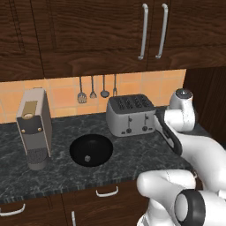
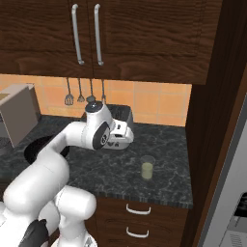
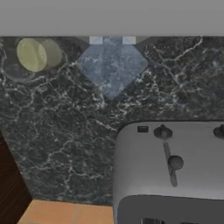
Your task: Grab a lemon wedge from the fridge and one ice cube from the ice bowl, and put them in the glass of lemonade.
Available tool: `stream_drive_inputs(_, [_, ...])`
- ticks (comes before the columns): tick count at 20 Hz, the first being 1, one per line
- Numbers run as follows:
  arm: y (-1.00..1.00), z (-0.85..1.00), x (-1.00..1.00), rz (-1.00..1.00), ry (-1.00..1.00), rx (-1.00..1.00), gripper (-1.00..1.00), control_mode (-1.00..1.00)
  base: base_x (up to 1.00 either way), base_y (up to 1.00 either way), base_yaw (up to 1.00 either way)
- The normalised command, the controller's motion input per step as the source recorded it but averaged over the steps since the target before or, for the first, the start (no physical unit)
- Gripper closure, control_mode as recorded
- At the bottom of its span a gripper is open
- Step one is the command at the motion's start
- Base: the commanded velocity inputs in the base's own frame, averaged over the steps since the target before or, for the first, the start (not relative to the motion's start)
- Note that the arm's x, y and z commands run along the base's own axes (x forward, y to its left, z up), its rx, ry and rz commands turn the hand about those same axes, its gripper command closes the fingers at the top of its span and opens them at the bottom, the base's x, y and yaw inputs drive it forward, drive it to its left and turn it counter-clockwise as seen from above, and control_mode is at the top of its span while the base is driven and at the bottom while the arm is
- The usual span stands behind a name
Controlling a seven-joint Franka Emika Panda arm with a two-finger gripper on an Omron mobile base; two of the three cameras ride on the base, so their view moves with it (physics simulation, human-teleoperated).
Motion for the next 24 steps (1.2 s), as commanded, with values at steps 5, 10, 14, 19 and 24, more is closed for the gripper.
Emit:
stream_drive_inputs(5, [-1.0, 0.0, 0.11, -0.15, 0.02, 0.01, 1.0, -1.0, 0.0, 0.0, 0.0])
stream_drive_inputs(10, [-1.0, -0.01, 0.08, -0.08, 0.02, 0.08, 1.0, -1.0, 0.0, 0.0, 0.0])
stream_drive_inputs(14, [-0.1, -0.21, 0.0, 0.0, 0.09, 0.01, 1.0, -1.0, 0.0, 0.0, 0.0])
stream_drive_inputs(19, [-0.01, -0.43, 0.0, 0.0, 0.07, 0.0, 1.0, -1.0, 0.0, 0.0, 0.0])
stream_drive_inputs(24, [-0.06, -0.02, 0.01, 0.0, 0.0, 0.0, 1.0, -1.0, 0.0, 0.0, 0.0])
